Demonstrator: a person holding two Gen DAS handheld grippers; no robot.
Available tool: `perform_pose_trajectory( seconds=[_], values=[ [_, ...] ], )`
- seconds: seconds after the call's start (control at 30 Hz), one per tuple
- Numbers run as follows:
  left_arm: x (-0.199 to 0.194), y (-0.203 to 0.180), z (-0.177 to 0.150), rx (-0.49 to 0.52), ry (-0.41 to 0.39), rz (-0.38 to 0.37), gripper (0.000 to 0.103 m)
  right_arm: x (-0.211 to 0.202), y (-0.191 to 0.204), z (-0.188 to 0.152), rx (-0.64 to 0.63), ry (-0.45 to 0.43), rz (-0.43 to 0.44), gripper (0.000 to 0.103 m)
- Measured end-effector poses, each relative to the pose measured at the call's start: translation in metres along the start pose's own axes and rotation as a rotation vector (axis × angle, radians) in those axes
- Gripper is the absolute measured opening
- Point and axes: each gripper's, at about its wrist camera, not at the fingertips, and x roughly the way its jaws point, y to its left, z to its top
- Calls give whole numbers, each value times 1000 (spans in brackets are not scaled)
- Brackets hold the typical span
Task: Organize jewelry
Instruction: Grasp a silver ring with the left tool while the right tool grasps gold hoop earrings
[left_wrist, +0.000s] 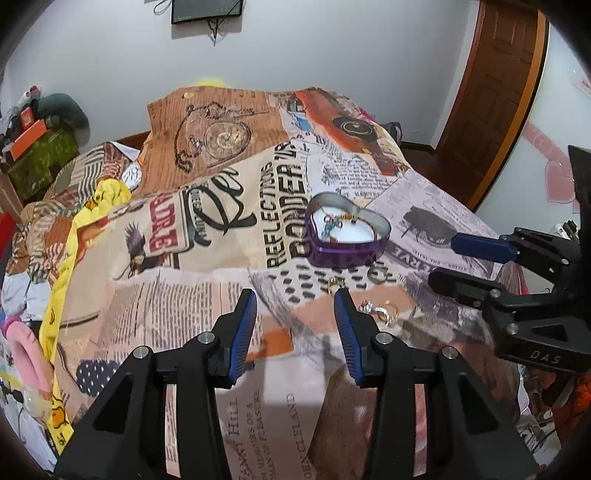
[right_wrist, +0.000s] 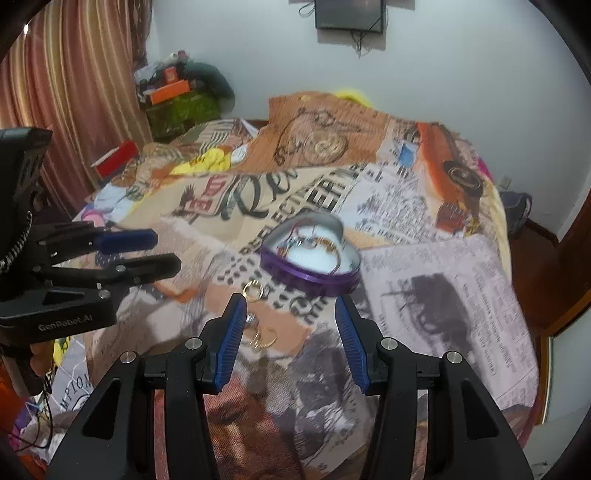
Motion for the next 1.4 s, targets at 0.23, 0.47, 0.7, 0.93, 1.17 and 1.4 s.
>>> perform_pose_trajectory(
  seconds=[0.23, 0.47, 0.7, 0.93, 1.17, 1.4],
  values=[
    [15, 7, -16, -33, 57, -16, 44, 26, 11, -13, -5, 81, 34, 46],
    [31, 4, -19, -48, 96, -73, 44, 38, 7, -26, -14, 139, 19, 46],
    [47, -11, -12, -35, 112, -154, 44, 36, -3, -29, -10, 150, 12, 46],
    [65, -29, -5, -2, 125, -201, 33, 32, -14, -30, 16, 150, 24, 46],
    [75, -30, -3, -25, 125, -247, 14, 34, -18, -28, 30, 151, 58, 46],
    [69, -25, -2, -20, 103, -216, 12, 40, -10, -23, 4, 143, 83, 46]
  ],
)
